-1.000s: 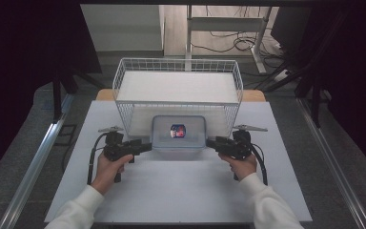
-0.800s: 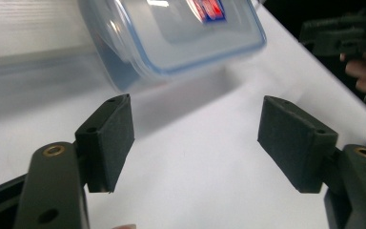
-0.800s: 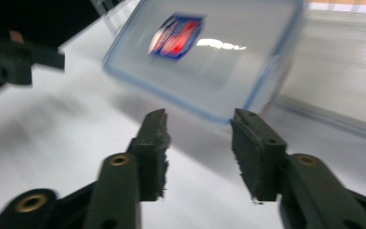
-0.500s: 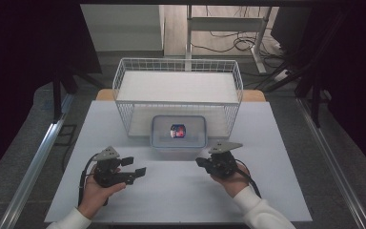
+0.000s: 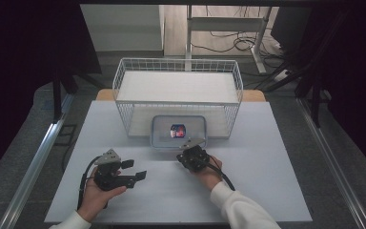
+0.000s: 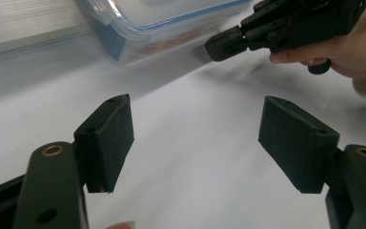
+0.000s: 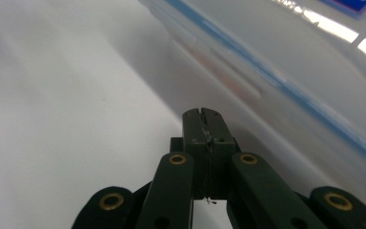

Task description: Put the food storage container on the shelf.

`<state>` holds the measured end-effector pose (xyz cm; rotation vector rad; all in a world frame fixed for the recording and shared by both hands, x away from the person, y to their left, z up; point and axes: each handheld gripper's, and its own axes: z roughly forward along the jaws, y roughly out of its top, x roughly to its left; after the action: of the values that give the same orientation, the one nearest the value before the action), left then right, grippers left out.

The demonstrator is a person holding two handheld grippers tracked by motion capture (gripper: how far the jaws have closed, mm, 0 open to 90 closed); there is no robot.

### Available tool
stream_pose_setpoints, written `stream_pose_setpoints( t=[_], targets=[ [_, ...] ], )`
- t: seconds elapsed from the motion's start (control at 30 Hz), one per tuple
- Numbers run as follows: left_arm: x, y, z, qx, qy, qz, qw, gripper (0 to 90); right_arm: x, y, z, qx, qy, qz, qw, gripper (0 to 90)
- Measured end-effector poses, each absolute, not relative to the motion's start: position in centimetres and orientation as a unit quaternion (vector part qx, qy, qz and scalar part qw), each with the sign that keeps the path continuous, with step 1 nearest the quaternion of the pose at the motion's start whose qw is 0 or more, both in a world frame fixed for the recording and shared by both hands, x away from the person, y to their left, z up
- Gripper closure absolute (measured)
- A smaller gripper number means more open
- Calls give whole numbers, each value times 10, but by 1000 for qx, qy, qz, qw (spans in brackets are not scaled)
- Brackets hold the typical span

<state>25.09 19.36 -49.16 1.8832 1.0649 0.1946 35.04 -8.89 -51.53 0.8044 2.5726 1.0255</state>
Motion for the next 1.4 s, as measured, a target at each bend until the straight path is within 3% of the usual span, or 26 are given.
stream_pose_setpoints(
  t=[0.6, 1.1, 1.4],
  targets=[
    [251, 204, -493, 763, 444, 84, 463, 279, 377, -81, -497, 319, 853, 381, 160, 891],
    [255, 208, -497, 763, 451, 83, 456, 279, 418, -74, -500, 359, 831, 396, 154, 892],
    [255, 209, -498, 762, 452, 83, 456, 279, 423, -77, -500, 371, 825, 397, 155, 892]
  ],
)
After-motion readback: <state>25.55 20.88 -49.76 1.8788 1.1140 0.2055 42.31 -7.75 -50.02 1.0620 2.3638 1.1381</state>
